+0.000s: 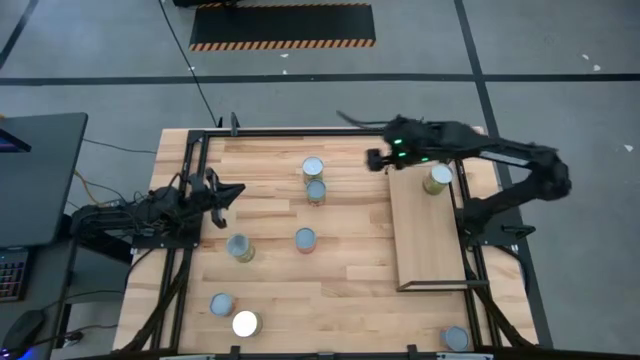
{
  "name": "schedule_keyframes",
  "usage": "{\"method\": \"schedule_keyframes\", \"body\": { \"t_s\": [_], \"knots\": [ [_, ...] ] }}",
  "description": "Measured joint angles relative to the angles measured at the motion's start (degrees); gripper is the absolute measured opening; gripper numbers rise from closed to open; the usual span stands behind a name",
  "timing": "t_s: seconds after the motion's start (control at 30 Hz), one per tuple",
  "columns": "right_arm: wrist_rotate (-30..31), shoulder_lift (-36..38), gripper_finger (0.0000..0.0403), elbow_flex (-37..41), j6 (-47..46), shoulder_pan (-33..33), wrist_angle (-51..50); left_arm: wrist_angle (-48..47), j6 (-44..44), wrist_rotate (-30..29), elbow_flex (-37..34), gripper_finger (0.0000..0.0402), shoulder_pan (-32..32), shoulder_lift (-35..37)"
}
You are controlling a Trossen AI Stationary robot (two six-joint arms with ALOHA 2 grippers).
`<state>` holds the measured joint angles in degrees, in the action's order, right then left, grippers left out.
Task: Pick and place cans onto a shelf
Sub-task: Put the large canned oranges on the shelf aligned with the other large canned oranges
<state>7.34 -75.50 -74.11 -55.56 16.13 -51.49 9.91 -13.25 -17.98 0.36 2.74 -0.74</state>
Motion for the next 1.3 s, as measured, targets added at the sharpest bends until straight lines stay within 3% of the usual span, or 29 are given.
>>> {"method": "schedule_keyframes", "body": {
  "t_s": [0.17, 0.4, 0.63, 0.77, 0.97, 1.3],
  "knots": [
    [-2.3, -8.6, 0.0358, -1.8, 1.5, -2.9, 9.9, 0.0, -11.4, 0.0, 0.0, 0.0023, 0.0, 0.0],
    [-2.2, -20.8, 0.0358, -13.9, 9.0, -5.3, 8.6, 0.0, -12.1, 0.0, 0.0, 0.0023, 0.0, 0.0],
    [4.4, -29.4, 0.0358, -23.9, 19.4, -6.9, 8.9, 0.0, -14.7, -1.0, 0.0, 0.0023, 0.0, 0.0],
    [8.4, -32.6, 0.0361, -24.6, 23.0, -6.9, 10.4, 0.0, -14.7, -1.0, 0.0, 0.0023, 0.0, 0.0],
    [7.9, -37.9, 0.0395, -24.6, 25.3, -4.6, 11.8, 0.0, -15.3, -0.9, 0.0, 0.0027, 0.0, 0.0],
    [9.3, -43.8, 0.0395, -24.6, 28.3, -0.2, 15.8, 0.0, -16.3, -1.5, 0.0, 0.0079, 0.0, 0.0]
  ]
}}
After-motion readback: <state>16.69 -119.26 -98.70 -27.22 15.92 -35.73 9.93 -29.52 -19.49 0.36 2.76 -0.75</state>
